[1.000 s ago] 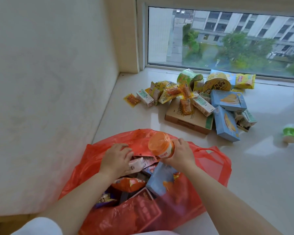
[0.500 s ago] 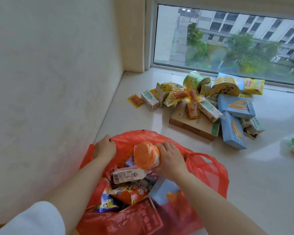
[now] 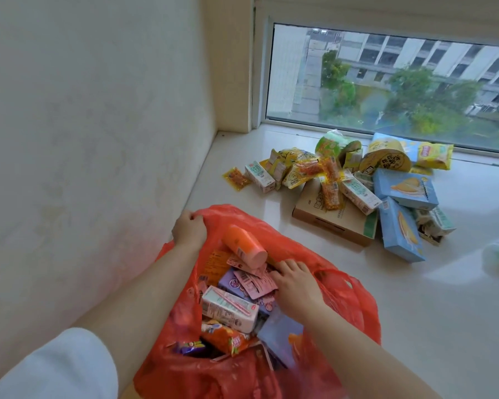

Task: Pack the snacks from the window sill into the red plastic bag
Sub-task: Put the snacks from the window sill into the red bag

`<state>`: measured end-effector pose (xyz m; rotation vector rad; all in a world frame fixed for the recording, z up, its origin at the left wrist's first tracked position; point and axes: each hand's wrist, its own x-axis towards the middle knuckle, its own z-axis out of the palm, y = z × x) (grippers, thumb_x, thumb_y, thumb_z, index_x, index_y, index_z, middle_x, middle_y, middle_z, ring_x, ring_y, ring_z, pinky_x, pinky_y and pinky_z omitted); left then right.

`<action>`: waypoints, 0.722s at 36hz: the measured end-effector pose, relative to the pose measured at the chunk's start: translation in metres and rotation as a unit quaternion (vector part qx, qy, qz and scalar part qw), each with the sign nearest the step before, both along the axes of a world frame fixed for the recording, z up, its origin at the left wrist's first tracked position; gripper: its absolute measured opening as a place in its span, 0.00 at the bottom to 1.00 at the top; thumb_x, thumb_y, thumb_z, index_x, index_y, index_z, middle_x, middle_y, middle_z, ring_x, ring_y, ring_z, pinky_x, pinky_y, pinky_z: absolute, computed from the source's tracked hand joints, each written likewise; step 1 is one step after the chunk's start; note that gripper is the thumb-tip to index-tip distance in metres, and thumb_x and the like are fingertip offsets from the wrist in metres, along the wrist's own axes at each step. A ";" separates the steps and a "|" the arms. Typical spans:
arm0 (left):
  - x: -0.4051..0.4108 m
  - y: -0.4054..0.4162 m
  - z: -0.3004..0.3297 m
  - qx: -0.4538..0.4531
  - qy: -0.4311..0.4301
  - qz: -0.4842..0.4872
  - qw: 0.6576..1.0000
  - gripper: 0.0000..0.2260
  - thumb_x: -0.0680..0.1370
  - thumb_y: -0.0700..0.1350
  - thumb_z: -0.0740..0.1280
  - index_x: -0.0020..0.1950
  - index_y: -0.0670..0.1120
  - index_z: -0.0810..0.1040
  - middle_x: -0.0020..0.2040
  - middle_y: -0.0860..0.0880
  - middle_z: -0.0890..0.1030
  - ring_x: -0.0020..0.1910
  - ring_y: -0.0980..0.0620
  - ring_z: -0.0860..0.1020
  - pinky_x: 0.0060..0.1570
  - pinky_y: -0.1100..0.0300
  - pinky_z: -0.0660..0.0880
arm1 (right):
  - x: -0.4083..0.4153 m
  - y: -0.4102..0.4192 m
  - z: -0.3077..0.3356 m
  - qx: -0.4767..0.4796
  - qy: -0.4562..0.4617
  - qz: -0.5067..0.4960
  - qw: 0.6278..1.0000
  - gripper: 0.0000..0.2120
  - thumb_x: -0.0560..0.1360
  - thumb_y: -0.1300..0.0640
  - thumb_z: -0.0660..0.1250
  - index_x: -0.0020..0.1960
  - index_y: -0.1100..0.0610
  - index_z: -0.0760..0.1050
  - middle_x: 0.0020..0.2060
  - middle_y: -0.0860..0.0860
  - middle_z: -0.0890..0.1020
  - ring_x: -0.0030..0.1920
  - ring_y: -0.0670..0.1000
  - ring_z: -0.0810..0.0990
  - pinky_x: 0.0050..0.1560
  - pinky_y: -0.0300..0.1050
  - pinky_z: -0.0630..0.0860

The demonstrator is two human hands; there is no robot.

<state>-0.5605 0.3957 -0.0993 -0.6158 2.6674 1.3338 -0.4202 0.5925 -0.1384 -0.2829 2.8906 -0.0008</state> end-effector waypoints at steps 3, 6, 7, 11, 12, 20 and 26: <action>0.015 -0.004 -0.005 -0.052 -0.018 -0.065 0.996 0.12 0.79 0.44 0.60 0.58 0.39 0.76 0.59 0.38 0.78 0.59 0.39 0.75 0.56 0.52 0.70 | 0.004 0.013 0.007 0.030 0.021 -0.055 0.998 0.19 0.67 0.57 0.66 0.58 0.51 0.76 0.60 0.53 0.76 0.65 0.58 0.71 0.67 0.55 0.64; 0.032 -0.005 -0.004 -0.083 -0.018 -0.130 0.988 0.18 0.77 0.47 0.65 0.65 0.42 0.70 0.64 0.40 0.75 0.63 0.40 0.73 0.59 0.53 0.69 | 0.010 0.024 0.007 0.030 0.009 -0.097 0.995 0.22 0.74 0.52 0.60 0.68 0.49 0.67 0.72 0.54 0.63 0.74 0.57 0.57 0.73 0.59 0.50; 0.039 -0.005 -0.004 -0.096 -0.008 -0.157 0.983 0.23 0.76 0.47 0.67 0.69 0.42 0.67 0.67 0.41 0.73 0.65 0.41 0.72 0.61 0.52 0.68 | 0.012 0.027 0.007 0.029 0.005 -0.110 0.993 0.23 0.76 0.50 0.59 0.70 0.48 0.63 0.74 0.54 0.59 0.75 0.57 0.53 0.73 0.59 0.46; 0.064 -0.009 -0.006 -0.215 0.125 -0.282 0.926 0.35 0.74 0.46 0.69 0.77 0.46 0.55 0.76 0.44 0.59 0.75 0.45 0.58 0.74 0.51 0.56 | 0.018 0.023 0.014 0.013 0.001 -0.109 0.994 0.25 0.75 0.46 0.61 0.70 0.46 0.63 0.74 0.52 0.58 0.75 0.56 0.51 0.73 0.60 0.45; 0.070 -0.011 -0.006 -0.248 0.167 -0.313 0.902 0.35 0.73 0.45 0.69 0.76 0.47 0.56 0.76 0.45 0.60 0.75 0.45 0.57 0.74 0.48 0.55 | 0.019 0.020 0.015 0.003 0.006 -0.098 0.995 0.24 0.74 0.46 0.62 0.69 0.47 0.65 0.73 0.52 0.60 0.75 0.56 0.52 0.73 0.60 0.46; 0.147 -0.013 0.001 -0.238 0.175 -0.608 0.737 0.23 0.71 0.64 0.60 0.57 0.51 0.78 0.59 0.53 0.78 0.63 0.51 0.72 0.71 0.52 0.55 | 0.050 -0.003 0.006 -0.061 0.044 0.050 0.996 0.23 0.62 0.33 0.58 0.46 0.44 0.81 0.46 0.45 0.80 0.53 0.51 0.78 0.64 0.51 0.69; 0.189 -0.029 -0.009 -0.323 -0.041 -0.689 0.647 0.36 0.69 0.66 0.67 0.73 0.54 0.62 0.69 0.51 0.67 0.70 0.50 0.62 0.73 0.50 0.46 | 0.073 -0.003 0.001 -0.052 -0.002 0.108 0.993 0.25 0.61 0.29 0.58 0.45 0.44 0.80 0.46 0.45 0.79 0.52 0.50 0.78 0.61 0.54 0.72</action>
